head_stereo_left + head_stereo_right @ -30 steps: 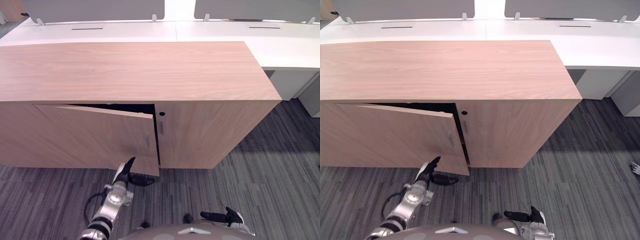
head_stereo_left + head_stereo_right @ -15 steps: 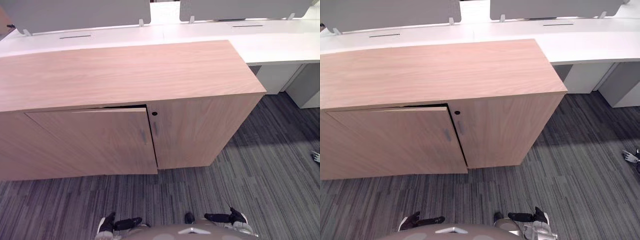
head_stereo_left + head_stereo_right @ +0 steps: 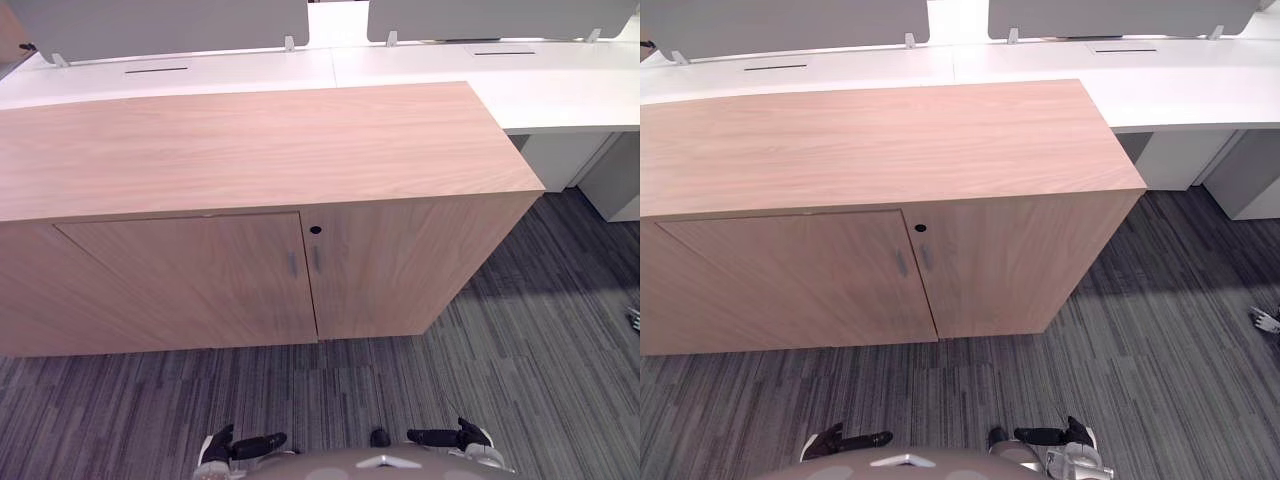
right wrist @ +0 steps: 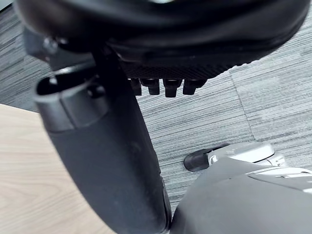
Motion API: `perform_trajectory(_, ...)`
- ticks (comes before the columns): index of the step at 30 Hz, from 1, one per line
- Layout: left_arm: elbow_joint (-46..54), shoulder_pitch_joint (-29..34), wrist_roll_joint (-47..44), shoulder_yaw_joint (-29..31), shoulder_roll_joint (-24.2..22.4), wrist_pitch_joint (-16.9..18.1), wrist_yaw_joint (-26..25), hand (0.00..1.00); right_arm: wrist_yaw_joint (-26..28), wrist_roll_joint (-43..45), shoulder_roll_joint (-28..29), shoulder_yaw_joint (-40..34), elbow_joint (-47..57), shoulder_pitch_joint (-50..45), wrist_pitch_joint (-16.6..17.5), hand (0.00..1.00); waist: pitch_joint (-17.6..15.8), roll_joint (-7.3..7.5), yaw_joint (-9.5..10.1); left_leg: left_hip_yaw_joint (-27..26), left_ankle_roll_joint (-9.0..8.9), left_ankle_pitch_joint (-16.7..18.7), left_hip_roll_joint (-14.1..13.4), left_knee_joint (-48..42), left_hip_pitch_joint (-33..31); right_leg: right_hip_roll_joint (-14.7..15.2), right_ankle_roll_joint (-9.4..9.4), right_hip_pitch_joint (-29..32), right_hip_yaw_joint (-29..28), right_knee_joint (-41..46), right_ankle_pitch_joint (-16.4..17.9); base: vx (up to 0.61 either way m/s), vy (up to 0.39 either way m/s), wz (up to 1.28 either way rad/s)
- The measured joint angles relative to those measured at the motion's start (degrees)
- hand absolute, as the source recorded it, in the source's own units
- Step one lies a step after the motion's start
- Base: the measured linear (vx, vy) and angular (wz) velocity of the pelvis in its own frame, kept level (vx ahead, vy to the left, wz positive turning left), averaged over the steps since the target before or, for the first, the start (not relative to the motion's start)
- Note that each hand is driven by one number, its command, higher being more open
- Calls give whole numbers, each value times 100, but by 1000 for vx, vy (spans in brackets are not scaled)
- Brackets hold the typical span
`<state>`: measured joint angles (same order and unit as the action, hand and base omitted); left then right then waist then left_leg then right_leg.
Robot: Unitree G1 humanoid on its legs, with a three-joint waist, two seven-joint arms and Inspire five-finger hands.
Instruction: Walk over to the cabinet, pick up the folder, carry it to the office cabinet, place the folder inside the office cabinet, then close the office cabinet door
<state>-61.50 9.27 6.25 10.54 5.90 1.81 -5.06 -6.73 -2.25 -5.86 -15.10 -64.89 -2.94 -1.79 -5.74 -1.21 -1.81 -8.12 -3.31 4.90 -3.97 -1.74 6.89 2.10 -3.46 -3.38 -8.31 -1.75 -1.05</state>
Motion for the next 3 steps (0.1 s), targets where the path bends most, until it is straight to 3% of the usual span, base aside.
perform_trajectory(3, -19, 0, -81, 49, -1, -4, 0, 100, 13, 0, 2, 4, -7, -6, -1, 100, 11, 17, 8, 61, 17, -13, 14, 0, -2, 17, 0, -24, 49, -3, 0, -12, 9, 8)
